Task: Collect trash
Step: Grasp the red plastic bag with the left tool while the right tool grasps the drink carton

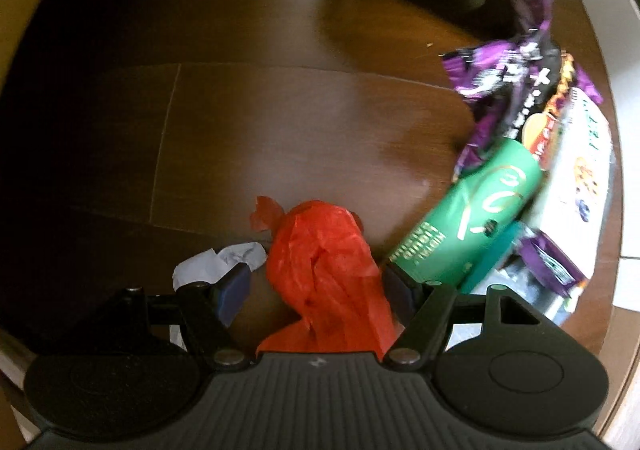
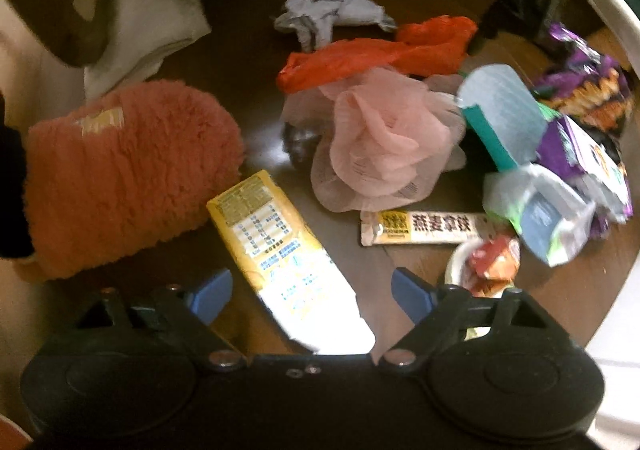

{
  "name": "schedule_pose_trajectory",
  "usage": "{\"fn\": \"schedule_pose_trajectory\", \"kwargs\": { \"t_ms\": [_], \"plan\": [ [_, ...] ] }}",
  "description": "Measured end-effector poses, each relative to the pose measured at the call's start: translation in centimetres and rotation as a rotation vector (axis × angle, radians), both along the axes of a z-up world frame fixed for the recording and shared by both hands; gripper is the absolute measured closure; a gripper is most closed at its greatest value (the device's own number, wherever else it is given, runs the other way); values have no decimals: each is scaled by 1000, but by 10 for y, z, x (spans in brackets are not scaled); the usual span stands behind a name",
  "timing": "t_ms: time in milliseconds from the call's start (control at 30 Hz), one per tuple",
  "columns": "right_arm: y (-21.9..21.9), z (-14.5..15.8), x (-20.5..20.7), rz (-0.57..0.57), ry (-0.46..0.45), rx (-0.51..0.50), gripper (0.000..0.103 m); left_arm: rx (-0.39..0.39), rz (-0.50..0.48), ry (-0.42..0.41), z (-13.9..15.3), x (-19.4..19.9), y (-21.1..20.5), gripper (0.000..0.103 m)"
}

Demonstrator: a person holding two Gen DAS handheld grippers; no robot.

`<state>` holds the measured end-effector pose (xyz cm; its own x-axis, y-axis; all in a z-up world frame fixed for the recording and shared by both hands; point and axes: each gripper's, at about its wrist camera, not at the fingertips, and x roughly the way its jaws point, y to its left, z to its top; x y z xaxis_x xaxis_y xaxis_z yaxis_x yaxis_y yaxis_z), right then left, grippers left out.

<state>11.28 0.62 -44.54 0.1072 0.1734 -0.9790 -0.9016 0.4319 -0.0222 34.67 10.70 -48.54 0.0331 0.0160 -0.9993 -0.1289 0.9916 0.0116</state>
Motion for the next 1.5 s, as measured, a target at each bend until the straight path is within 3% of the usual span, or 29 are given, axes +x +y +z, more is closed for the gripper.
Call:
{"fn": "schedule_pose_trajectory", "kwargs": {
  "t_ms": [133,300,367,500,667,700,833,867,933,1200,1500],
  "plan": [
    [6,-9,-4,60,7,-5,23,5,-14,28,-13,7,2,31],
    [5,-19,-11,71,-17,-38,38,-3,-18,58,-24,9,4,32],
    [3,-20,-14,67,-36,-37,39,2,-25,60,-25,8,3,33],
    [-3,-17,-17,33,-31,-30,42,2,-38,68,-26,5,-2,51],
    [-13,-12,-19,-72,-24,-29,46,4,-51,52,-20,-3,-4,62],
    [-16,-10,-18,-105,-12,-25,47,0,-48,48,-18,-4,-4,71],
    [-31,-2,-17,-259,54,14,48,-6,-22,29,-13,-12,-3,76],
    [-33,1,-16,-300,59,20,49,-3,-24,19,-11,-14,-4,84],
    [-39,5,-16,-370,69,28,49,-5,-13,6,-7,-19,-4,84],
    [-60,31,-13,-535,54,59,51,-26,17,-92,36,-41,0,86],
    [-89,110,5,-709,-75,186,51,-63,-52,-248,121,-60,-19,85]
  ]
}}
